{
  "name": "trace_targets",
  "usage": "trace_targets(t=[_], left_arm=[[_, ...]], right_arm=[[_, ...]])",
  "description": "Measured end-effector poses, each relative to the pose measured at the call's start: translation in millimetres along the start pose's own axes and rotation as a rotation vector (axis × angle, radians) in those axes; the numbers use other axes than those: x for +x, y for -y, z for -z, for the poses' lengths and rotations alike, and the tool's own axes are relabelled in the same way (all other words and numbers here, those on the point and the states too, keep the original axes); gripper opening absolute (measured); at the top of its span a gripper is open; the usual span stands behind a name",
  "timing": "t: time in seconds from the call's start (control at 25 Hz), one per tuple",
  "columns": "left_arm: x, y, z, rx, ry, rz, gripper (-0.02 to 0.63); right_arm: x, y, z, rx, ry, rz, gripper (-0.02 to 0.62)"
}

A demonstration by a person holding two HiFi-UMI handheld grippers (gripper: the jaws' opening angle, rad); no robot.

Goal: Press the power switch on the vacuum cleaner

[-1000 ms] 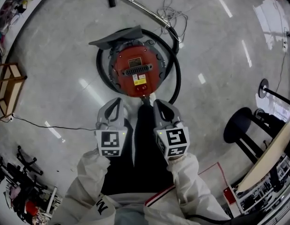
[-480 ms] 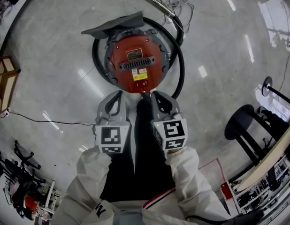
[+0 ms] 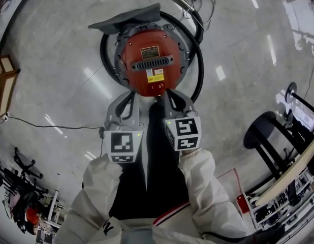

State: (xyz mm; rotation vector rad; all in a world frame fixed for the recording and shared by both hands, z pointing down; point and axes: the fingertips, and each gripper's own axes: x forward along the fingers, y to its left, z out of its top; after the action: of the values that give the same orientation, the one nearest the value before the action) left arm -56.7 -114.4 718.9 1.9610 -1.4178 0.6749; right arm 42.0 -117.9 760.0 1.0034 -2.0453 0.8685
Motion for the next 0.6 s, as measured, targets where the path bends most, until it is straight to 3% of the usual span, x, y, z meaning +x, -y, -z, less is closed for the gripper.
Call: trace_targets(t=[0.6], left_arm=[[-6.3, -6.7, 1.4, -0.017, -0.001, 0.005, 0.0]], right_arm=[[29.4, 2.8, 23.2, -0.026, -0.06, 0.016, -0.002]])
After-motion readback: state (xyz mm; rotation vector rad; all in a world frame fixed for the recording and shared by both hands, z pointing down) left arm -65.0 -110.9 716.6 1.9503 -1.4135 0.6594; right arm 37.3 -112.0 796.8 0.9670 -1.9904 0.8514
